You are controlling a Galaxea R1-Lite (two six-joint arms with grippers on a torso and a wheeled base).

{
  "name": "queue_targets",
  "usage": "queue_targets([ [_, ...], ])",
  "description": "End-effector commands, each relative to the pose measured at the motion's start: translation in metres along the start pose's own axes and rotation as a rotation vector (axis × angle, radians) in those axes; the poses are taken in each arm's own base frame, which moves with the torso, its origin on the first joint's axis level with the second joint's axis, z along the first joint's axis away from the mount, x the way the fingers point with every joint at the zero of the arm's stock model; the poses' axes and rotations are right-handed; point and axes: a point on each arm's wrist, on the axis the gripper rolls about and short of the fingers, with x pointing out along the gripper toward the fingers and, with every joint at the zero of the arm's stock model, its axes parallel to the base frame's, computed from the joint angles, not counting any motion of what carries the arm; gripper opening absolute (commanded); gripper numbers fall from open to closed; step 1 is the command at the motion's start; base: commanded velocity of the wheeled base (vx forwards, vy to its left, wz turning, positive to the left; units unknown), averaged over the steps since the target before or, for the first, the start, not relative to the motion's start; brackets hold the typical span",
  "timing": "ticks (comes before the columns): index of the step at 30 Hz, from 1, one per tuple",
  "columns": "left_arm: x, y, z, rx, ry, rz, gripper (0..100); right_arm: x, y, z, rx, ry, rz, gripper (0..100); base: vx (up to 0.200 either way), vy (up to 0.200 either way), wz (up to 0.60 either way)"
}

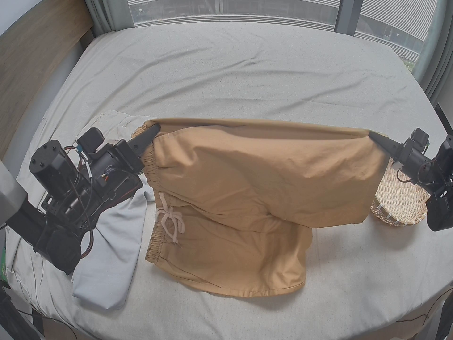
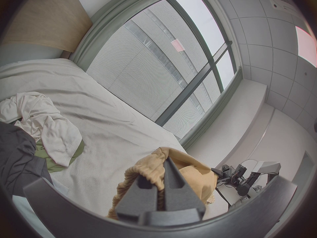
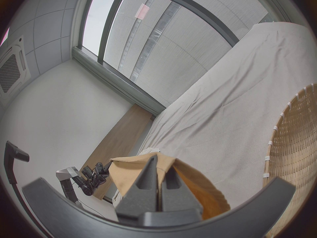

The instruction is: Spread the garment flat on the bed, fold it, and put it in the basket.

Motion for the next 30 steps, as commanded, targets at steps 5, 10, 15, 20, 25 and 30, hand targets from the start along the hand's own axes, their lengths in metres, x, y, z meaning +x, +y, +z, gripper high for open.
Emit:
queue_targets([
  [5, 0.024, 0.022, -0.016, 0.0, -0.013, 0.046, 0, 0.026, -0.014, 0.014, 0.0, -0.003, 0.008, 0, 0.0, 0.0, 0.0],
  [10, 0.038, 0.03, -0.015, 0.009, -0.044, 0.044, 0, 0.035, -0.021, 0.02, -0.001, -0.003, 0.01, 0, 0.0, 0.0, 0.0],
  [15, 0.049, 0.045, -0.018, 0.016, -0.063, 0.053, 0, 0.048, -0.038, 0.025, 0.001, -0.002, 0.009, 0, 0.0, 0.0, 0.0],
  [20, 0.055, 0.058, -0.022, 0.019, -0.066, 0.069, 0, 0.056, -0.045, 0.026, 0.003, 0.002, 0.014, 0, 0.0, 0.0, 0.0],
  [25, 0.06, 0.073, -0.024, 0.023, -0.074, 0.082, 0, 0.065, -0.053, 0.027, -0.001, 0.003, 0.022, 0, 0.0, 0.0, 0.0],
  [30, 0.065, 0.081, -0.025, 0.022, -0.07, 0.088, 100, 0.068, -0.062, 0.026, 0.005, -0.004, 0.007, 100, 0.0, 0.0, 0.0],
])
